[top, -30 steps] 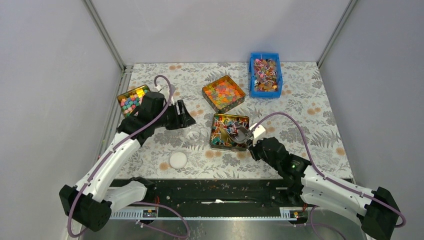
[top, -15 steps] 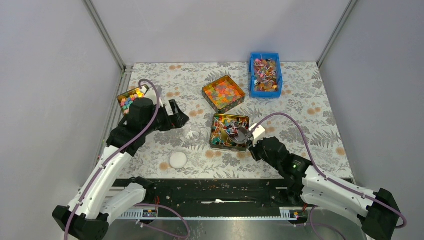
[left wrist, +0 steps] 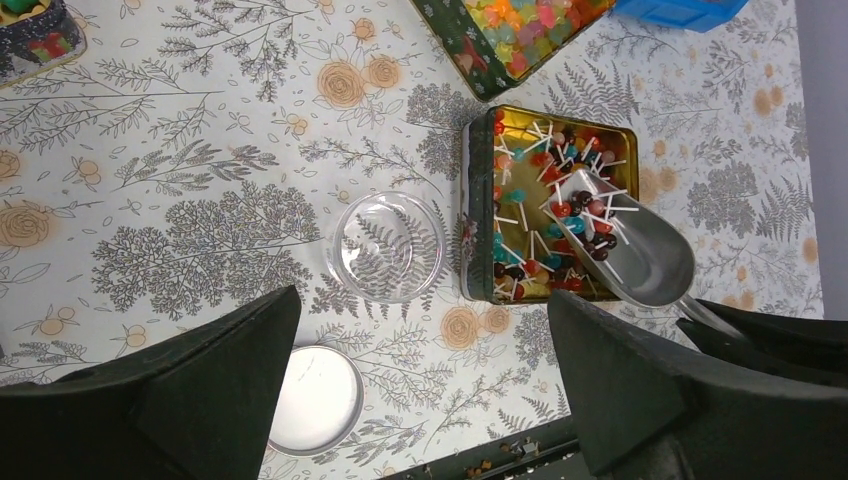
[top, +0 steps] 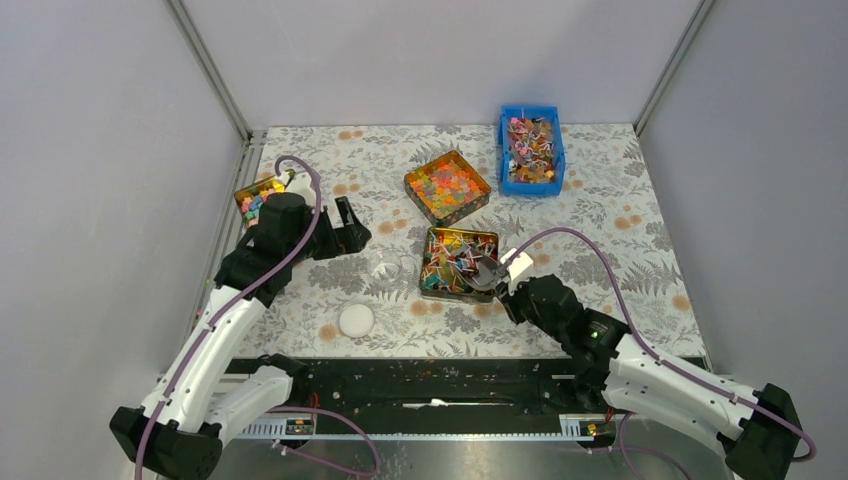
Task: Pack the candies
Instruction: Place the fake candies in the packing bottle.
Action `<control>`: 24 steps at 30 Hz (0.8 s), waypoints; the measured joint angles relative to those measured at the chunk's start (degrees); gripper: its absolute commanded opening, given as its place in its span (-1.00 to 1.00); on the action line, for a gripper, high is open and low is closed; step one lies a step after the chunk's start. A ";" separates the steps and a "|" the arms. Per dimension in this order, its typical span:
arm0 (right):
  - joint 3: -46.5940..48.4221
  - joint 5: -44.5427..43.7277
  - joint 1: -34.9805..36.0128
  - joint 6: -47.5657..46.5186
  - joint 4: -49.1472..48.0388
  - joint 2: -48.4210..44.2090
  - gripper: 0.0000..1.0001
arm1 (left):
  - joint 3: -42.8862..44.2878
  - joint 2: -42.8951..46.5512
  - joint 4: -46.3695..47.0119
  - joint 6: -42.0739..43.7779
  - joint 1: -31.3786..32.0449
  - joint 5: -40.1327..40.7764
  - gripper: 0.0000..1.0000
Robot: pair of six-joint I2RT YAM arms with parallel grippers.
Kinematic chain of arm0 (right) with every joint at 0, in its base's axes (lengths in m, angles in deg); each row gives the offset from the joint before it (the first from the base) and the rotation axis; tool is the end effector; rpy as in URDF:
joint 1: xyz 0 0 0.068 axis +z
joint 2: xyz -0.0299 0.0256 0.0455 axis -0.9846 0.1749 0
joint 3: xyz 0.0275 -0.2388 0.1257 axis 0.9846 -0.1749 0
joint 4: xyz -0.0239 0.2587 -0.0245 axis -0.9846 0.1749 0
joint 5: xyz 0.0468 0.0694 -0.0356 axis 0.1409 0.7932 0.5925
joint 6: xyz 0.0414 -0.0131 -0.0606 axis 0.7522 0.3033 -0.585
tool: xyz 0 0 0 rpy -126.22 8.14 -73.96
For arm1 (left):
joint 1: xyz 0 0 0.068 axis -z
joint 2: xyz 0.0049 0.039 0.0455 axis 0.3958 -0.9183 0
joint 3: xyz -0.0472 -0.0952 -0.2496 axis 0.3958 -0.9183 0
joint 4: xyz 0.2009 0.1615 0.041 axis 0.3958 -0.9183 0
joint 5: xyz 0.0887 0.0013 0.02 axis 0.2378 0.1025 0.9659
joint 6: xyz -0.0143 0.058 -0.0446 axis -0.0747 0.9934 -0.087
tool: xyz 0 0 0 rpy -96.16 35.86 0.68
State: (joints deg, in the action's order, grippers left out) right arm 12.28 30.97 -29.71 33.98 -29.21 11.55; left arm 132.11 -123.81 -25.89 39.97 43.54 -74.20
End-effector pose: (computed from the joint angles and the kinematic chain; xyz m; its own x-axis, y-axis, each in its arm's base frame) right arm 0.1346 0.1404 0.2072 -0.2257 -0.3480 -0.9099 -0.6361 0.7601 -0.1330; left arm 0.1979 -0.0774 0.3227 -0.6335 -0.2688 -0.7256 0.1119 0.8960 -0.4297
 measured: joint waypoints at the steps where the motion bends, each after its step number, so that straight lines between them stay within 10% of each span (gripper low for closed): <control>1: 0.04 0.07 0.00 -0.09 0.35 -0.28 -1.00 | 0.00 -0.33 -0.04 0.15 -0.07 -0.02 0.98; 24: 2.99 4.39 0.00 -5.66 3.30 -0.22 -1.00 | 0.22 -4.85 -0.24 0.81 -1.20 -2.56 0.98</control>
State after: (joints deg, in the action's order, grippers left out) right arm 15.28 35.36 -29.71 28.32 -25.91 11.33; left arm 132.33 -128.66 -26.14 40.77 42.34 -76.76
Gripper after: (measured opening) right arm 0.305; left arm 0.986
